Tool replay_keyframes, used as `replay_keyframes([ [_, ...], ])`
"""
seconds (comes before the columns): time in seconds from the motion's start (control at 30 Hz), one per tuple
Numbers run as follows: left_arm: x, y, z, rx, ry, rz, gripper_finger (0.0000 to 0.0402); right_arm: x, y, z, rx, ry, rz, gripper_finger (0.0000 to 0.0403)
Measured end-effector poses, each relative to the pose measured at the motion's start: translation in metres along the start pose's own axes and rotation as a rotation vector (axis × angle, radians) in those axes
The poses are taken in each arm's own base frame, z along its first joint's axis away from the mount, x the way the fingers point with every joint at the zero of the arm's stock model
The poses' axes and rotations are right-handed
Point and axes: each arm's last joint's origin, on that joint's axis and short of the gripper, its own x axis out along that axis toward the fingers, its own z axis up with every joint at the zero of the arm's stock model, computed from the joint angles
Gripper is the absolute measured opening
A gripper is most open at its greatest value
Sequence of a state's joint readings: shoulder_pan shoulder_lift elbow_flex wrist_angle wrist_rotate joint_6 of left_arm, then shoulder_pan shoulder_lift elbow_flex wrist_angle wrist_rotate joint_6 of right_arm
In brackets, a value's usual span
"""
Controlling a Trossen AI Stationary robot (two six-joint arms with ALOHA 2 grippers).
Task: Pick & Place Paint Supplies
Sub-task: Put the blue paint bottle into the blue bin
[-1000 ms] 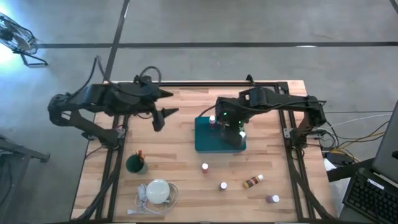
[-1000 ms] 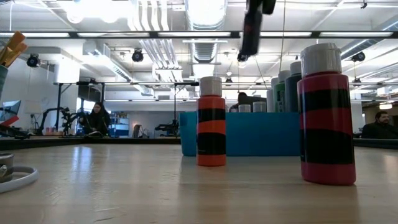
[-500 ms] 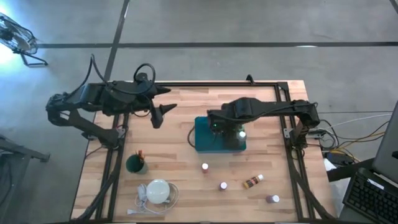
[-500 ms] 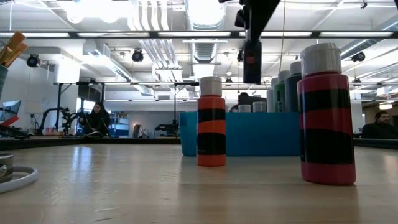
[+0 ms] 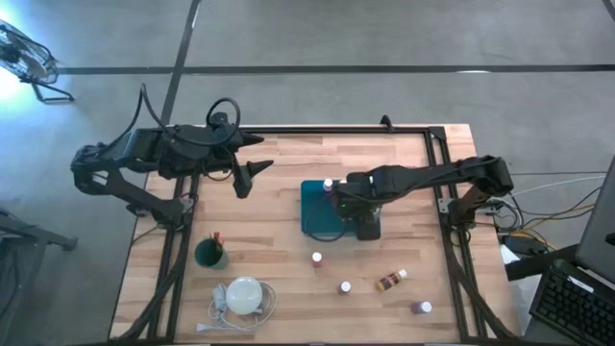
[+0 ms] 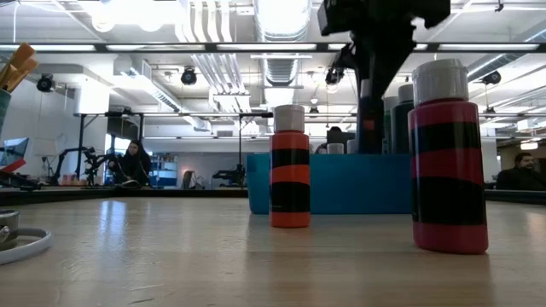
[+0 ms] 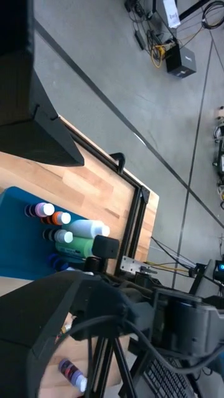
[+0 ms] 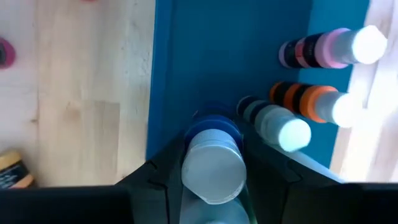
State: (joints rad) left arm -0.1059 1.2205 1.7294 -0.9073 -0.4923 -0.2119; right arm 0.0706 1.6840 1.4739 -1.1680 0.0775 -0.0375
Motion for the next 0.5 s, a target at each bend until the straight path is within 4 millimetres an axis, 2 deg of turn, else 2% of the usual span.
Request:
replay_keyframes([
  [0.5, 0.0, 0.0, 0.0, -0.007, -0.002, 0.0, 0.0291, 0.033, -0.002, -0.003, -0.048, -0.011, 0.029, 0.0125],
])
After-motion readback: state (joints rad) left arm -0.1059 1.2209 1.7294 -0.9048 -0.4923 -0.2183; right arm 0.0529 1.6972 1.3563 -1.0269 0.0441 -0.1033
